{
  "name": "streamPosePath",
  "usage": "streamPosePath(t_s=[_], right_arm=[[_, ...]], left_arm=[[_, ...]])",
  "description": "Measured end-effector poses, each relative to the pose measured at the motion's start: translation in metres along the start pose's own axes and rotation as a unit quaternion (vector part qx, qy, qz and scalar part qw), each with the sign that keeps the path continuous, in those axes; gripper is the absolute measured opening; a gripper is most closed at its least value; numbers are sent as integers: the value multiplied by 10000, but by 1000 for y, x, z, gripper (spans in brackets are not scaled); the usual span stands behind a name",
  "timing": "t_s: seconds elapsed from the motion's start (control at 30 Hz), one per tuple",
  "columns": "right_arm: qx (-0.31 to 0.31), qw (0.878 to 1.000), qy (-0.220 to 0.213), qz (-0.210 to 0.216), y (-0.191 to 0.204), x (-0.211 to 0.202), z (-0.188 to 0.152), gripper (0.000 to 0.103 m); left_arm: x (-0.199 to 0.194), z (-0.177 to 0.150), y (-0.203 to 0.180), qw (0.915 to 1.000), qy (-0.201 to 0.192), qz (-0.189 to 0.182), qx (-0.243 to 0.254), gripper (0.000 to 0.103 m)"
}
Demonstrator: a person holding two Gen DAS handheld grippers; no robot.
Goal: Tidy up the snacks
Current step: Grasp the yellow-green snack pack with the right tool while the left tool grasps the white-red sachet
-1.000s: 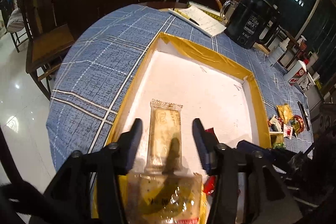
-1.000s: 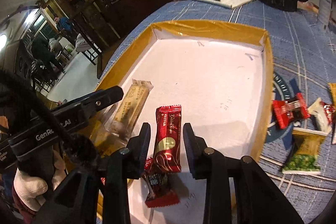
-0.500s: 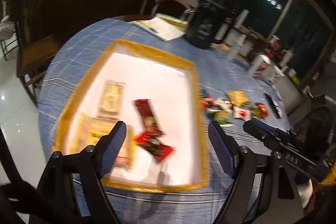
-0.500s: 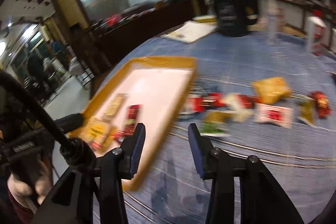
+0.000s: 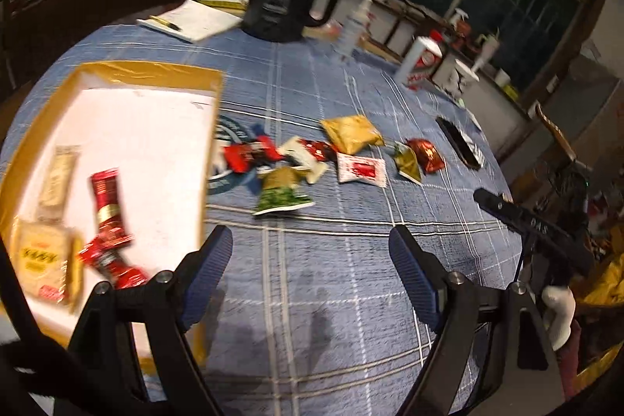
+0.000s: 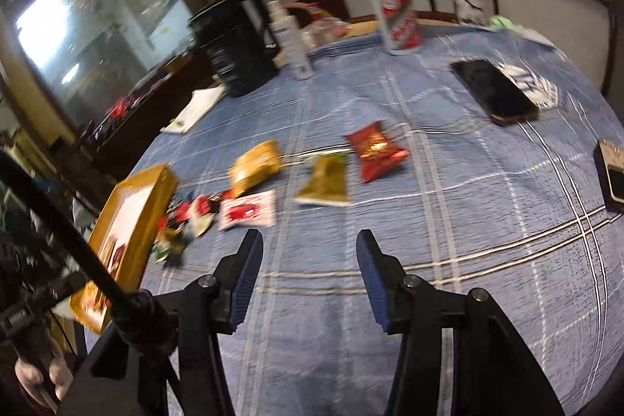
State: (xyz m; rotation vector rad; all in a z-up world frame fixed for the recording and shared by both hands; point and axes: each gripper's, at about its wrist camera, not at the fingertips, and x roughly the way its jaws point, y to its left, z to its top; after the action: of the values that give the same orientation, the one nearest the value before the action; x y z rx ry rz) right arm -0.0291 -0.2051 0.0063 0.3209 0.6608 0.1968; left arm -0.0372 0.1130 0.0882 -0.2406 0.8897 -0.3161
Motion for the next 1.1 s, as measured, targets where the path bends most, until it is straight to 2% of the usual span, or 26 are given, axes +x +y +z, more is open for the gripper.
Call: streamPosePath(t_s=[0.17, 0.33, 0.5, 0.63, 0.73, 0.77, 0.83, 0.97, 1.03, 1.07, 1.1], right_arm=[[221, 9996, 136, 74, -29, 28, 18, 50], [198, 9992, 355, 32, -24, 70, 36, 50], [-82, 9987, 425, -286, -11, 106, 44, 52], [-220, 9973, 579, -402, -5, 126, 40, 52], [-420, 9963, 525, -537, -2, 129, 38, 34], [-454, 9961, 520, -550, -2, 128, 37, 31], [-469, 9961, 517, -534, -2, 126, 37, 30], [-296, 9974, 554, -353, -10, 113, 29, 30], [-244, 9979, 536, -273, -13, 105, 27, 30], [-216, 9981, 534, -230, -13, 102, 27, 30], [-179, 9982, 536, -185, -14, 100, 27, 30]], left_arm=[[28, 24, -23, 9995, 132, -183, 211, 83], [75, 49, -42, 9972, 392, -478, 424, 83], [111, 57, -49, 9952, 654, -269, 675, 83], [127, 60, -55, 9923, 757, -332, 921, 83], [137, 58, -65, 9886, 821, -199, 1248, 83], [142, 58, -68, 9874, 835, -154, 1334, 83], [150, 59, -74, 9845, 836, 18, 1543, 83], [164, 59, -84, 9790, 918, -18, 1819, 83], [171, 51, -91, 9717, 1058, 76, 2109, 82], [174, 46, -94, 9677, 1146, 127, 2241, 74], [177, 39, -97, 9620, 1276, 153, 2408, 56]])
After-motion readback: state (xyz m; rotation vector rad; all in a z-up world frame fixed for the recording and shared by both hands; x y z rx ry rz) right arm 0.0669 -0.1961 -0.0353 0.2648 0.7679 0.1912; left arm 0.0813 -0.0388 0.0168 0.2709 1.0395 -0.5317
